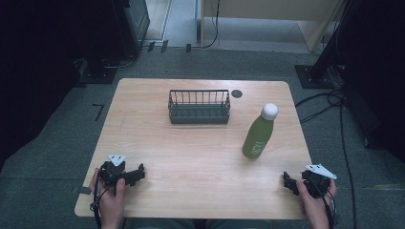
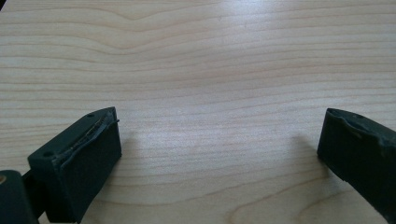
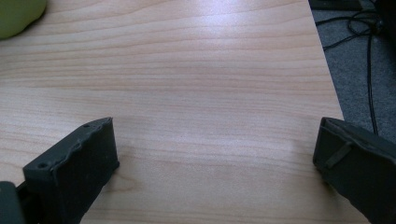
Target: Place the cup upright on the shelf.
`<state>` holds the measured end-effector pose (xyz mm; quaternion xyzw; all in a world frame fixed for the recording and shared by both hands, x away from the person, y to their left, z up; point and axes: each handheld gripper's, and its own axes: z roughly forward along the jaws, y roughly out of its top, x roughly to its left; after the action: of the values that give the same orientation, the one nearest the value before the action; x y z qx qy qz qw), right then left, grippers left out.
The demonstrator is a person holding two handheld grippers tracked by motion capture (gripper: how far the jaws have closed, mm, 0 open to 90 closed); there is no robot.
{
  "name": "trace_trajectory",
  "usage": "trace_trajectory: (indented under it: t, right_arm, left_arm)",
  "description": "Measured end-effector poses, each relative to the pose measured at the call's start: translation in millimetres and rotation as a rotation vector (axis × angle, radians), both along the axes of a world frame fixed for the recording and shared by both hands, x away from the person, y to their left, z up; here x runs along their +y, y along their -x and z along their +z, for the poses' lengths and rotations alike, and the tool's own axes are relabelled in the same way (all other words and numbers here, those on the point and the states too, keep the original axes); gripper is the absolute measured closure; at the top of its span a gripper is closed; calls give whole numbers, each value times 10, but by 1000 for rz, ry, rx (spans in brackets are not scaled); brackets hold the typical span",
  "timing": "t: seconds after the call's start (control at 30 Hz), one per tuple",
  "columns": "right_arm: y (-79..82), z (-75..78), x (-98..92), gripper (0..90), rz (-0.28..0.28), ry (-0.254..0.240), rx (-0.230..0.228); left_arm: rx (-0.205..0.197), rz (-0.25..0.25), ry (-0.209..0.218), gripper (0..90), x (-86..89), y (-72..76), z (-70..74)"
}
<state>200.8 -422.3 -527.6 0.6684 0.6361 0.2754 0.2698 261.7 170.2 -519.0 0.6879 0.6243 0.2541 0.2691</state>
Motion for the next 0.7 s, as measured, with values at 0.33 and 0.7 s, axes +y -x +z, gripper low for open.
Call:
trace_trajectory:
  t: [0.33,0.7]
  right_arm:
    - [14,38,-19,12,-23,-71,-7]
    - [-5,269,148,12,40,-79,-56]
  left_arm:
    - [0,1,1,0,-1,-1,0]
    - [0,1,1,0,-1,0,-1]
